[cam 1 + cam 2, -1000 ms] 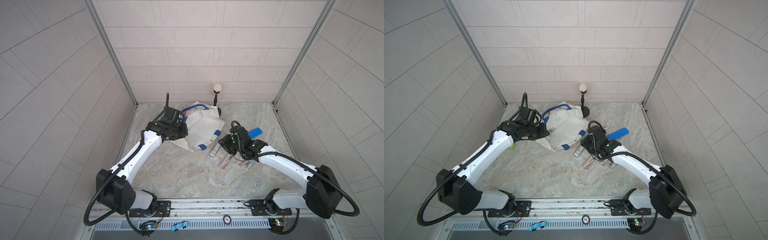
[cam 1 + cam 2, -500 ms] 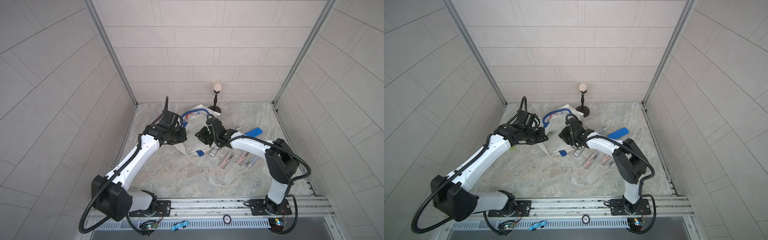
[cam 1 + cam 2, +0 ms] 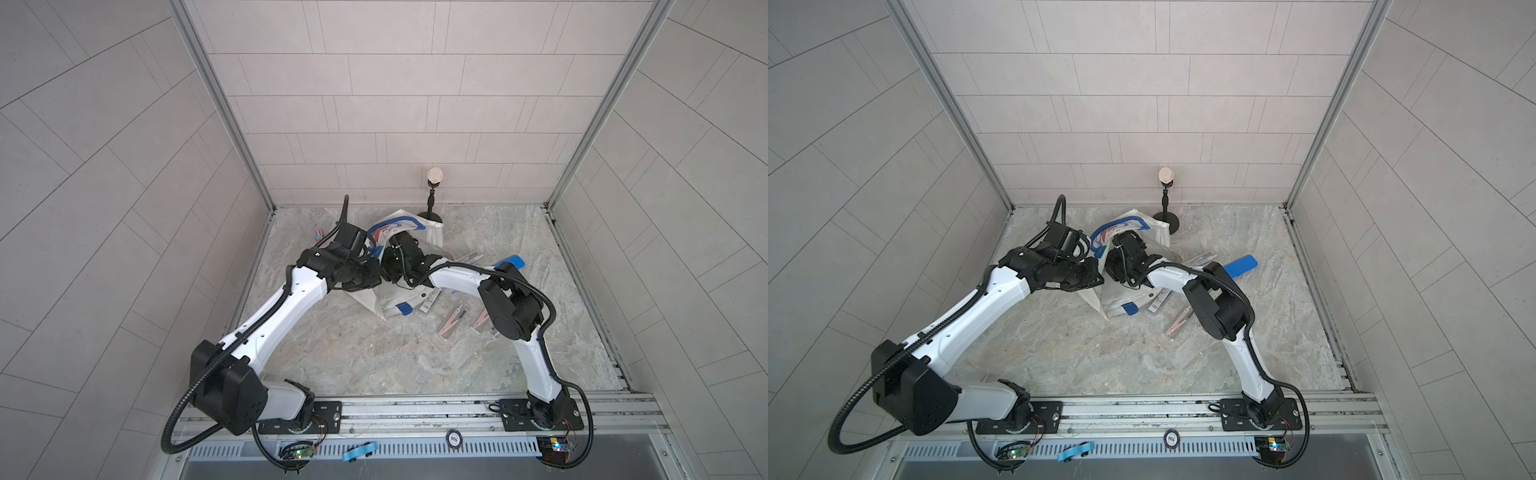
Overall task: Take out the compass set from the canvas bag
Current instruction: Pick up the compass set from the canvas bag.
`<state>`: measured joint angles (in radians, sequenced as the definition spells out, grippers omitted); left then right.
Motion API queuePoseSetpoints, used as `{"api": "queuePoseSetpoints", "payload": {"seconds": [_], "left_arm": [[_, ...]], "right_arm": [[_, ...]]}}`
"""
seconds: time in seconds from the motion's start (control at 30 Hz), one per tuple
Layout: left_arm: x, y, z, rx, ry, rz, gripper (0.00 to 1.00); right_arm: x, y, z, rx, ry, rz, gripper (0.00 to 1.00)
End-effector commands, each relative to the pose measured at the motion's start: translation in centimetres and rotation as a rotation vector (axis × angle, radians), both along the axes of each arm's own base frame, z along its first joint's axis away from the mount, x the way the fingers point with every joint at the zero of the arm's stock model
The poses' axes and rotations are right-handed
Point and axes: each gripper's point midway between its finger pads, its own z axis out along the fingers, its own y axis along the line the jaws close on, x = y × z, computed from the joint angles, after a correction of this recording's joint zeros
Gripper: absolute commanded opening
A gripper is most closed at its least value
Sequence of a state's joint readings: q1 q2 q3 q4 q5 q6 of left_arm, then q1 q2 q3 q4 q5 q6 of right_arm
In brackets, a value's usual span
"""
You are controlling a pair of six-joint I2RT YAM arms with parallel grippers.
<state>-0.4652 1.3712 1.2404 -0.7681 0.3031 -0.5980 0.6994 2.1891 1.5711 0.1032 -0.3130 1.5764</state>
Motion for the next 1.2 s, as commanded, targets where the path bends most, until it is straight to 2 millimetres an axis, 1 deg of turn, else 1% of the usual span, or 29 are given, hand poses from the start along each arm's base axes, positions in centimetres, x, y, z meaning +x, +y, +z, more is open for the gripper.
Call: {"api": "queuePoseSetpoints", "payload": {"seconds": [0.0,0.13,0.2,0.3,0.4,0.5,0.6,0.7,0.77,0.83,0.87,1.0,1.1,1.17], "left_arm": [[0.0,-0.6,0.9,-0.021,0.000,-0.005,0.00],[0.1,-0.6,1.0,-0.023,-0.003,-0.004,0.00],[0.1,-0.7,1.0,-0.028,0.000,-0.004,0.00],[0.1,-1.0,0.9,-0.036,0.003,-0.007,0.00],[0.2,-1.2,0.9,-0.043,0.008,-0.013,0.00],[0.1,-1.5,1.0,-0.050,0.010,-0.020,0.00],[0.0,-1.5,1.0,-0.051,0.012,-0.020,0.00],[0.0,-1.4,1.0,-0.048,0.015,-0.022,0.00],[0.0,-1.4,1.1,-0.048,0.014,-0.023,0.00],[0.1,-1.4,1.2,-0.045,0.009,-0.025,0.00],[0.1,-1.4,1.1,-0.041,0.011,-0.025,0.00],[0.4,-1.2,1.1,-0.035,0.004,-0.017,0.00],[1.0,-0.9,1.0,-0.045,0.001,0.014,0.00],[1.5,-0.4,1.0,-0.048,-0.004,0.036,0.00]], "right_arm": [[-0.2,-0.5,-2.5,-0.023,0.081,-0.055,0.43],[-1.0,-1.4,-4.4,-0.055,0.133,-0.073,0.44],[-1.2,-1.5,-5.3,-0.058,0.151,-0.077,0.45],[-0.8,-1.2,-5.8,-0.038,0.149,-0.084,0.46],[0.1,-0.1,-5.9,0.009,0.131,-0.081,0.46],[1.7,1.3,-5.2,0.073,0.073,-0.079,0.46],[3.1,2.1,-3.9,0.125,0.008,-0.077,0.46],[4.1,2.7,-2.7,0.157,-0.044,-0.070,0.40],[4.4,2.9,-2.3,0.151,-0.061,-0.057,0.32],[4.5,2.7,-2.2,0.140,-0.064,-0.052,0.21],[4.4,2.7,-2.0,0.139,-0.067,-0.047,0.19],[3.9,2.2,-1.8,0.132,-0.066,-0.041,0.12],[2.9,1.5,-0.7,0.106,-0.074,-0.018,0.07],[1.7,0.6,0.8,0.076,-0.090,0.007,0.06]]}}
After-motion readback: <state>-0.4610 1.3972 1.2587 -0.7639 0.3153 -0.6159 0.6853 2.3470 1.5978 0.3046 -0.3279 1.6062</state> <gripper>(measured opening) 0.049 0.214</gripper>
